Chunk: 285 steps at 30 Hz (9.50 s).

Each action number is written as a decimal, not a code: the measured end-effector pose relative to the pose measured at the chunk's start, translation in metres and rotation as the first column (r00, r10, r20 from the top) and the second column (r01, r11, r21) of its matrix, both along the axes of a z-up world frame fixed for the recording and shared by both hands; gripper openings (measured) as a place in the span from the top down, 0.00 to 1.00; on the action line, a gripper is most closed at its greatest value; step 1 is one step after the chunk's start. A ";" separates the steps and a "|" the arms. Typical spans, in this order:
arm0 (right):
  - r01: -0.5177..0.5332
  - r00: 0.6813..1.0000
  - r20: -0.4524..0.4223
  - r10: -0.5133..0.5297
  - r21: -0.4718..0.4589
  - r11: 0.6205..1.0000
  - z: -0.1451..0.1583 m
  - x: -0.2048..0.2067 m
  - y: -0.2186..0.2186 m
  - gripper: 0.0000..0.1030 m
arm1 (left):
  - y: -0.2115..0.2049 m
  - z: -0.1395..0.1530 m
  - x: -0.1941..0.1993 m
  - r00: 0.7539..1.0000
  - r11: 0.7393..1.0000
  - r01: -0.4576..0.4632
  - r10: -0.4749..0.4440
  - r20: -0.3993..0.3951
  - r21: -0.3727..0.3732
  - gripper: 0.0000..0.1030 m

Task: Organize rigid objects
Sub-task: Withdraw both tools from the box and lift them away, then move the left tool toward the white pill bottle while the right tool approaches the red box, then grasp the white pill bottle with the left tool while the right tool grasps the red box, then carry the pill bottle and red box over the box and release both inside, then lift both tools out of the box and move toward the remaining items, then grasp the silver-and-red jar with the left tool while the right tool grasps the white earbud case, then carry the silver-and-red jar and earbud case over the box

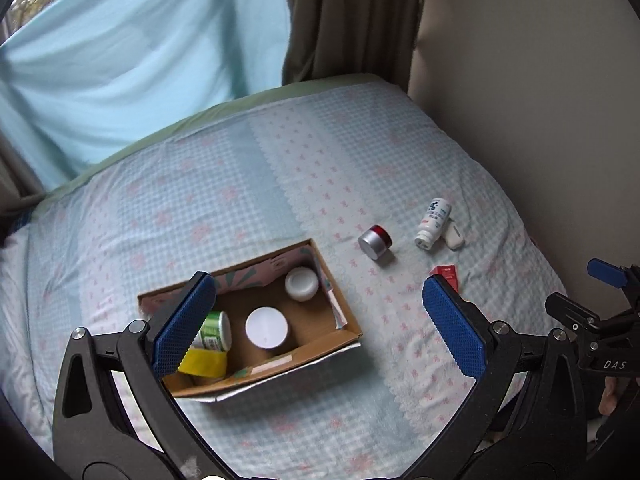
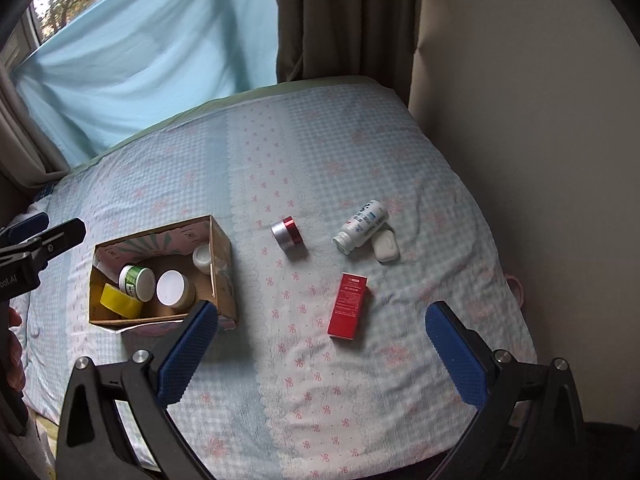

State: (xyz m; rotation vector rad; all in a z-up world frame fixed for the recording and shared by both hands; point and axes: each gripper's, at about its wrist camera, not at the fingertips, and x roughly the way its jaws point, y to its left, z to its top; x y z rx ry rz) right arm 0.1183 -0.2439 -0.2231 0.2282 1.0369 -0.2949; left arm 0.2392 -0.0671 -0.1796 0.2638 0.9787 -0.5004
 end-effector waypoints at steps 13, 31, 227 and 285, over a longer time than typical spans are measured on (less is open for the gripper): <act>0.268 0.963 -0.054 -0.264 0.073 0.961 -0.038 -0.005 -0.031 0.00 | -0.168 -0.057 0.057 0.922 0.916 0.382 -0.368 -0.120 0.124 0.00; 0.348 0.908 -0.287 -0.305 0.112 0.931 -0.207 0.057 -0.053 0.08 | -0.342 -0.246 0.093 0.722 0.664 0.688 -0.587 -0.366 0.293 0.07; -0.071 0.997 -0.014 0.071 0.015 0.997 -0.021 0.065 -0.103 0.00 | -0.096 -0.060 0.036 0.962 0.976 -0.214 0.203 -0.181 -0.041 0.00; 0.049 0.897 -0.441 0.000 0.101 0.994 -0.273 0.178 -0.174 0.58 | -0.181 -0.308 0.150 0.778 0.932 -0.281 0.360 -0.515 0.227 0.58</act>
